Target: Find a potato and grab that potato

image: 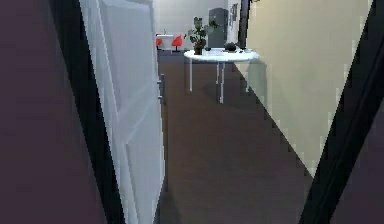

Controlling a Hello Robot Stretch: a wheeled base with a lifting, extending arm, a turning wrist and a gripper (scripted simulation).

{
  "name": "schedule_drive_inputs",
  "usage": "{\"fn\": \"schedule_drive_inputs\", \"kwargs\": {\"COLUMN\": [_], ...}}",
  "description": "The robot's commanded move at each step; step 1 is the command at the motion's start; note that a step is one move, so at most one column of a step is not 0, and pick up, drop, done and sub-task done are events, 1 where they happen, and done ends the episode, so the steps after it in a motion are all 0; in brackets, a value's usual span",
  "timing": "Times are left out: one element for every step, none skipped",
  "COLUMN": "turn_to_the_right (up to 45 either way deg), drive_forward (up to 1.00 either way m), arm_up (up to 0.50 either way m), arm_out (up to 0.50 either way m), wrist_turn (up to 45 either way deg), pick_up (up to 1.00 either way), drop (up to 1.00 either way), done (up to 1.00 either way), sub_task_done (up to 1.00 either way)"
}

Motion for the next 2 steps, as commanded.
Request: {"fn": "schedule_drive_inputs", "kwargs": {"turn_to_the_right": [0.0,3.0], "drive_forward": [1.00,0.00], "arm_up": [0.00,0.00], "arm_out": [0.00,0.00], "wrist_turn": [0.0,0.0], "pick_up": [0.00,0.00], "drop": [0.00,0.00], "done": [0.00,0.00], "sub_task_done": [0.00,0.00]}}
